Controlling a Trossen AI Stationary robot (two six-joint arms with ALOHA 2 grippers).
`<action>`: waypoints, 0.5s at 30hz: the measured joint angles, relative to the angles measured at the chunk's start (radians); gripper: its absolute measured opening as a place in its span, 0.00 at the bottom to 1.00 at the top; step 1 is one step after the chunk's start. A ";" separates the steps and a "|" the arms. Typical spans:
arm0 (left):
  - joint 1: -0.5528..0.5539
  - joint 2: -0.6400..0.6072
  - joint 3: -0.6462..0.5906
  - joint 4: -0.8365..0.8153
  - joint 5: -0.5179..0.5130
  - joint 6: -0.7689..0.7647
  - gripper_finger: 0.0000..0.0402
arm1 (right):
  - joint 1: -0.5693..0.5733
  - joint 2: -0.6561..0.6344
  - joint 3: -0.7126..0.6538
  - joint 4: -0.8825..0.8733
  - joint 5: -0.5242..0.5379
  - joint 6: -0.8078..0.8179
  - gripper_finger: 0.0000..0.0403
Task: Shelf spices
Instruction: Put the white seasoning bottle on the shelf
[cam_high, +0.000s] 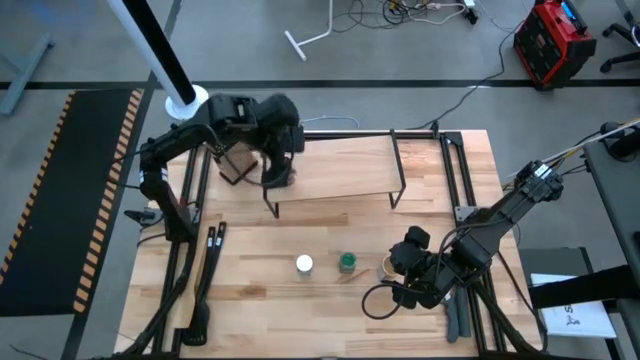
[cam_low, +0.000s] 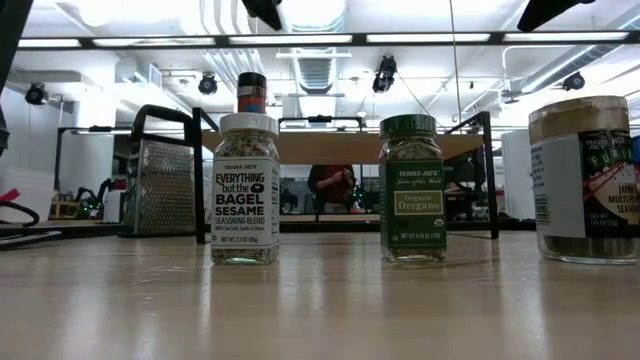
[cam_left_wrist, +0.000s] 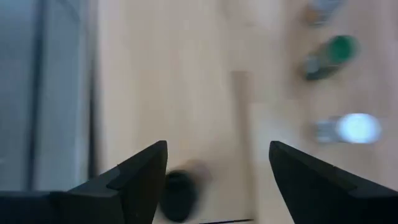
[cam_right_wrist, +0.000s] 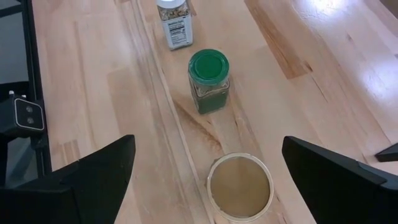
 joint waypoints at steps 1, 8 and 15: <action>-0.030 0.000 -0.010 -0.002 0.019 -0.024 0.67 | 0.000 0.000 0.000 0.000 0.000 -0.001 0.96; -0.300 0.000 -0.178 0.075 0.046 -0.132 0.64 | 0.000 0.000 0.000 0.000 0.010 -0.006 0.96; -0.476 0.000 -0.396 0.241 0.009 -0.299 0.61 | 0.000 0.000 0.000 0.005 0.010 -0.007 0.96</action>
